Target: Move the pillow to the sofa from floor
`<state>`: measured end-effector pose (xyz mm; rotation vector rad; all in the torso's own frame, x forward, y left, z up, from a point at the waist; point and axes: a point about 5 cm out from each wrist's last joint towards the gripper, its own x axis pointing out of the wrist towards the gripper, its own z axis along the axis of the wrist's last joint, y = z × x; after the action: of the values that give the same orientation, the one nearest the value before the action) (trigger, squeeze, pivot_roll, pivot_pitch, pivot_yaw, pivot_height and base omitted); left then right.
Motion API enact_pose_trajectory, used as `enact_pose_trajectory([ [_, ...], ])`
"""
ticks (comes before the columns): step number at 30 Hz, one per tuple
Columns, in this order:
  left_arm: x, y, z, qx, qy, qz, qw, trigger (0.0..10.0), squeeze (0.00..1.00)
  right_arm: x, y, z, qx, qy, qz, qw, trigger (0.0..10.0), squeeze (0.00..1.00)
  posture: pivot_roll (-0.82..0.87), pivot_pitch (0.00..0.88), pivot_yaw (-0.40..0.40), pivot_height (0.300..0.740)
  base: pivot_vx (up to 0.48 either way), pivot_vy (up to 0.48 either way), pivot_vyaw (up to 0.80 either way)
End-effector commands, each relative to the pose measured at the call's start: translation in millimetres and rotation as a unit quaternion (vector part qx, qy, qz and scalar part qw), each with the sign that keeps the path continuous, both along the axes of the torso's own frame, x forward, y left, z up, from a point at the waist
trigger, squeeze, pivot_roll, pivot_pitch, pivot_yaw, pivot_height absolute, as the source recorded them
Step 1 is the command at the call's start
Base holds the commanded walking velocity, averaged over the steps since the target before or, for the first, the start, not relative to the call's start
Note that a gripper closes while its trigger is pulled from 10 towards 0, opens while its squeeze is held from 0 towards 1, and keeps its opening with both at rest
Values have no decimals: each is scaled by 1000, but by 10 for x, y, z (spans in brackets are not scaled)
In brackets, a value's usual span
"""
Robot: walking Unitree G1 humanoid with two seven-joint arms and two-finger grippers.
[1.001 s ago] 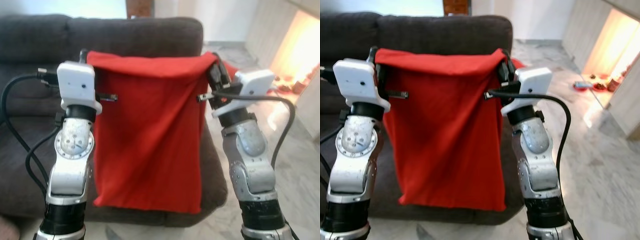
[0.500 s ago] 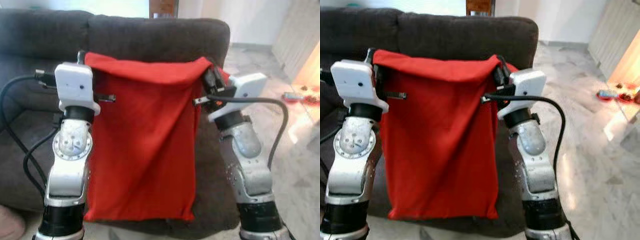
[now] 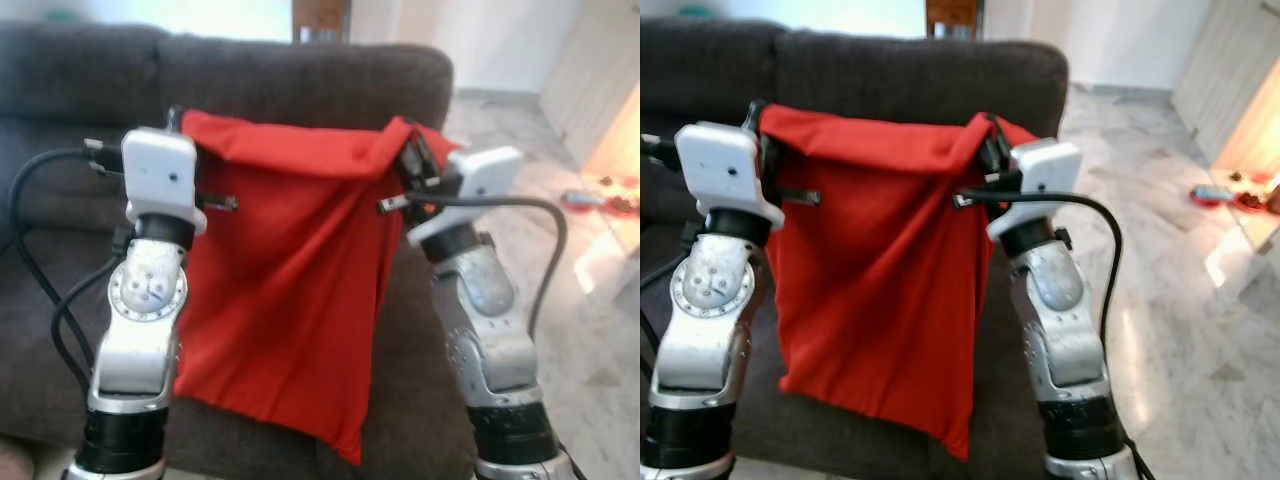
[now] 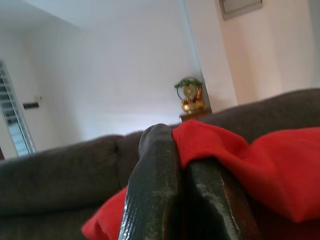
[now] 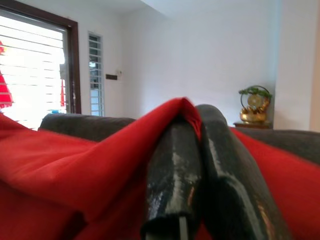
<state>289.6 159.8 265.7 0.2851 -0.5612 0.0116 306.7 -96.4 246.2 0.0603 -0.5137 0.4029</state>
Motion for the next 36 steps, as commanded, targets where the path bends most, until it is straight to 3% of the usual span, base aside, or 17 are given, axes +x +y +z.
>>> enact_pose_trajectory([
  [1,-31,-166,11,-3,5,-51,999,10000,0,-33,-56,166,12,-40,-6,999,10000,0,22,4,-6,740,0,0,0],
  [10,-13,-282,-138,19,53,-99,994,10000,0,1,-12,-67,-21,8,6,1000,10000,0,25,7,-4,740,0,0,0],
  [18,0,-308,-307,44,97,-108,988,10000,0,-10,50,-209,-72,27,18,997,10000,0,25,12,-4,740,0,0,0],
  [26,-10,-408,-506,114,142,-131,974,10000,0,-52,160,-303,-125,32,46,991,10000,0,23,16,-6,740,0,0,0],
  [27,-4,-403,-516,118,144,-127,974,10000,306,-55,166,-314,-129,33,48,990,10000,0,22,17,-7,740,0,0,0],
  [28,-1,-400,-523,120,146,-124,974,10000,306,-57,171,-322,-133,33,50,989,10000,0,22,17,-7,740,0,0,0],
  [29,3,-395,-523,119,146,-122,974,10000,1000,-63,182,-334,-137,34,55,988,10000,0,21,16,-7,740,0,0,0],
  [30,6,-388,-518,117,145,-121,975,10000,1000,-73,195,-347,-142,36,62,987,10000,220,20,16,-8,740,0,0,0],
  [31,6,-388,-518,117,145,-121,975,10000,1000,-73,195,-347,-142,36,62,987,10000,220,20,16,-8,740,0,0,0],
  [32,8,-384,-513,117,144,-119,975,10000,1000,-79,204,-352,-143,36,65,987,10000,929,21,16,-8,740,0,0,0],
  [34,8,-383,-511,117,143,-119,976,10000,1000,-80,206,-351,-143,36,66,987,10000,929,21,16,-8,740,0,0,0],
  [35,11,-372,-498,117,140,-115,976,10000,1000,-83,212,-350,-143,35,68,987,10000,1000,21,18,-9,740,0,0,0],
  [36,12,-367,-492,119,138,-112,977,10000,1000,-84,214,-350,-144,35,69,987,10000,1000,21,17,-10,740,0,0,0],
])
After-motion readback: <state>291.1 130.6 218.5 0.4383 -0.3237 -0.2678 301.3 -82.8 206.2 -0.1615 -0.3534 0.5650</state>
